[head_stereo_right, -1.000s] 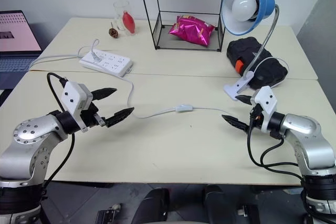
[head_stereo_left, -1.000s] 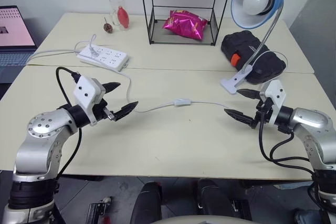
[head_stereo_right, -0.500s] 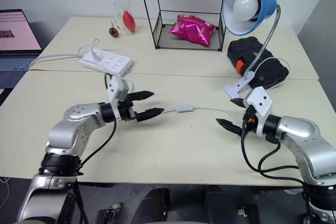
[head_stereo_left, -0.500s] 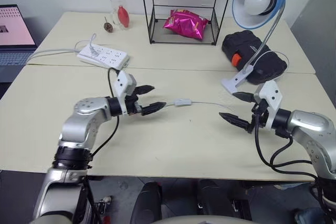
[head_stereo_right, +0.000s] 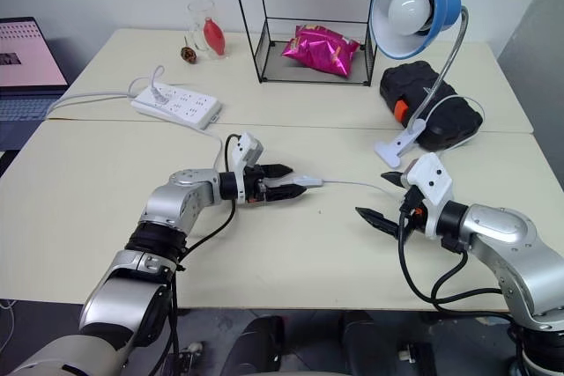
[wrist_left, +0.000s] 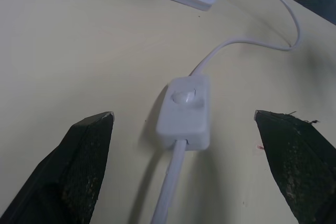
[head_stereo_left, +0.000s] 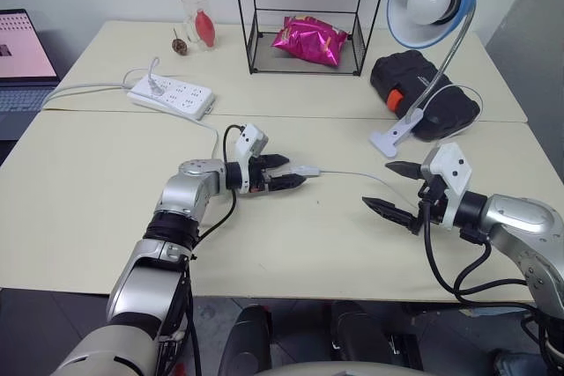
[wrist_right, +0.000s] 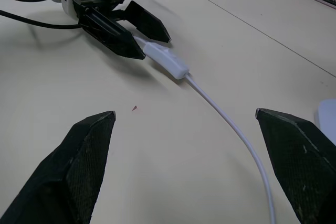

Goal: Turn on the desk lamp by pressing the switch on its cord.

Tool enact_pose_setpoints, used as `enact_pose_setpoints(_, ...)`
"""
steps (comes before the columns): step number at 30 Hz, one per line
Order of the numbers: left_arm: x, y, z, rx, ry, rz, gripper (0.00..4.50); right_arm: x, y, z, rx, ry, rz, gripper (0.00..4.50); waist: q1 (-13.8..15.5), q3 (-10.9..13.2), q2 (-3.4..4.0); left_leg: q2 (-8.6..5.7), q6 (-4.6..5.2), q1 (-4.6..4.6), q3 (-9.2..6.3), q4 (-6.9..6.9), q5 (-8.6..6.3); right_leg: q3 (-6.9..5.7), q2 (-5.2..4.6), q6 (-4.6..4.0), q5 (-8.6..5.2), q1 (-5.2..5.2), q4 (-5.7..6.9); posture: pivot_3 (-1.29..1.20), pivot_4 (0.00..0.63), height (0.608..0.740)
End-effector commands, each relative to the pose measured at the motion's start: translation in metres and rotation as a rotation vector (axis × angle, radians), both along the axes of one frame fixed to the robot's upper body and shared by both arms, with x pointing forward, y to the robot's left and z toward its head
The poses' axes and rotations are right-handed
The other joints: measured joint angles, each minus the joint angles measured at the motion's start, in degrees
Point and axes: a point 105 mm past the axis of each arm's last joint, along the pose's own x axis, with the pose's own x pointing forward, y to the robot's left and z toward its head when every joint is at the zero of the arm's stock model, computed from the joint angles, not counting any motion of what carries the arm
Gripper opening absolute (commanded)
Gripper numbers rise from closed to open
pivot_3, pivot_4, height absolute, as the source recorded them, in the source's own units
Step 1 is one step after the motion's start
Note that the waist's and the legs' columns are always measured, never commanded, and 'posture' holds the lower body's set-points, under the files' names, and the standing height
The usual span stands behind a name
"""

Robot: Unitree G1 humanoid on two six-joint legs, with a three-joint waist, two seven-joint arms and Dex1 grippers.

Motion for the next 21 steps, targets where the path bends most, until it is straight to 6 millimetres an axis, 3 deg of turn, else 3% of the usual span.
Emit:
enact_pose_setpoints(1, -0.0002, -0.0058, 0.0039, 0.006, 0.001, -0.041, 4.49, -0.0042, 0.0019, 0.0145, 0.003, -0.053, 0.009, 4.50, 0.07, 0.00, 0.00, 0.00, 0.00, 0.00, 0.00, 0.00, 0.00, 0.00, 0.00, 0.00, 0.00, 0.00, 0.00, 0.00, 0.150, 0.740)
enact_pose_setpoints(5, -0.0024, -0.0067, 0.0017, 0.008, 0.020, -0.055, 4.49, -0.0044, 0.0031, 0.0153, 0.005, -0.050, 0.011, 4.50, 0.09, 0.00, -0.01, -0.01, 0.00, 0.00, -0.01, 0.01, 0.00, 0.01, -0.02, 0.01, 0.00, 0.01, 0.00, 0.00, 0.150, 0.740)
enact_pose_setpoints(6, -0.0029, -0.0072, 0.0012, 0.008, 0.020, -0.057, 4.11, -0.0043, 0.0034, 0.0154, 0.006, -0.050, 0.012, 4.50, 0.09, 0.00, -0.01, -0.01, 0.00, 0.01, -0.01, 0.01, 0.00, 0.01, -0.02, 0.01, 0.00, 0.01, 0.00, 0.00, 0.150, 0.740)
enact_pose_setpoints(19, -0.0001, -0.0139, 0.0010, -0.004, -0.043, -0.039, 1.22, -0.0048, 0.0053, 0.0106, 0.000, -0.039, 0.015, 4.50, 0.10, 0.00, -0.01, -0.01, 0.00, 0.01, -0.02, 0.01, 0.00, 0.00, -0.01, 0.01, 0.00, 0.01, 0.00, 0.00, 0.150, 0.740)
enact_pose_setpoints(21, -0.0013, -0.0149, 0.0004, -0.004, -0.053, -0.044, 1.12, -0.0053, 0.0050, 0.0073, 0.002, -0.029, 0.009, 4.50, 0.11, 0.00, -0.01, -0.01, 0.00, 0.00, -0.02, 0.01, 0.00, 0.00, -0.02, 0.01, 0.00, 0.02, 0.00, 0.00, 0.150, 0.740)
